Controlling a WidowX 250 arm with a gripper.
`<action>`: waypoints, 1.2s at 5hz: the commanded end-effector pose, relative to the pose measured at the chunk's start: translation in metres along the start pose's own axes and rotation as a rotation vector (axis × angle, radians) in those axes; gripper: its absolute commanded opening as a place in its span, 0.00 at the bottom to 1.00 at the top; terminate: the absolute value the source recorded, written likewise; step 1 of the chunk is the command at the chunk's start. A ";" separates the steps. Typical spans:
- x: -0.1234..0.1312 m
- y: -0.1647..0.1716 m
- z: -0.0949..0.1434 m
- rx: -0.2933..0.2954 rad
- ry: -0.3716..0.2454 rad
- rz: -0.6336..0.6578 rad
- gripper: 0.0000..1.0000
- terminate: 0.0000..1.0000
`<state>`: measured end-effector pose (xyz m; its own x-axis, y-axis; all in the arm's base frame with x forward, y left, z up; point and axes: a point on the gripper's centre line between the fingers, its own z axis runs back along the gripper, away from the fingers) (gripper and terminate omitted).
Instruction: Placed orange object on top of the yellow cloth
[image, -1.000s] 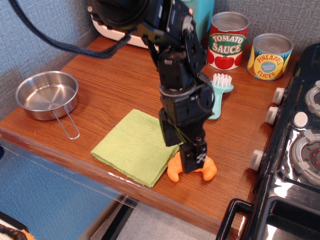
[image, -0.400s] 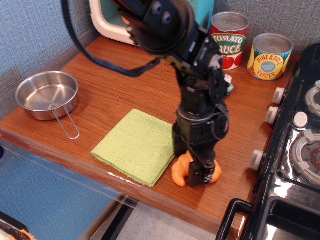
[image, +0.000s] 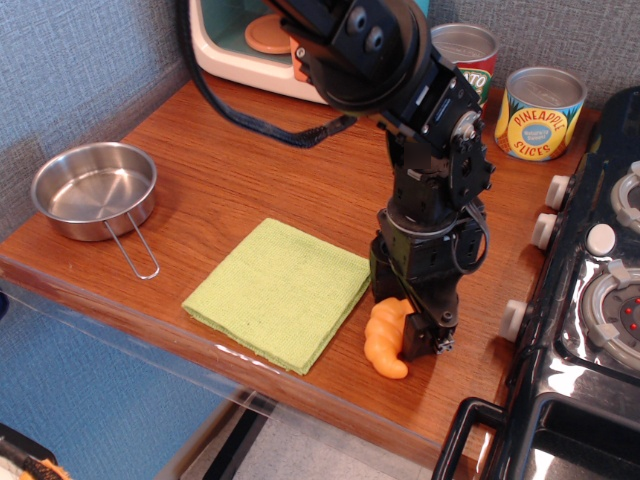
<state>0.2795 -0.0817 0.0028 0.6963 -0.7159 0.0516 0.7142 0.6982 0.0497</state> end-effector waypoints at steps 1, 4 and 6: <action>-0.009 0.003 0.006 -0.002 -0.016 0.016 0.00 0.00; -0.053 0.043 0.105 0.113 -0.202 0.337 0.00 0.00; -0.095 0.055 0.084 0.111 -0.071 0.505 0.00 0.00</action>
<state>0.2566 0.0215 0.0742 0.9493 -0.2831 0.1364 0.2723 0.9578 0.0923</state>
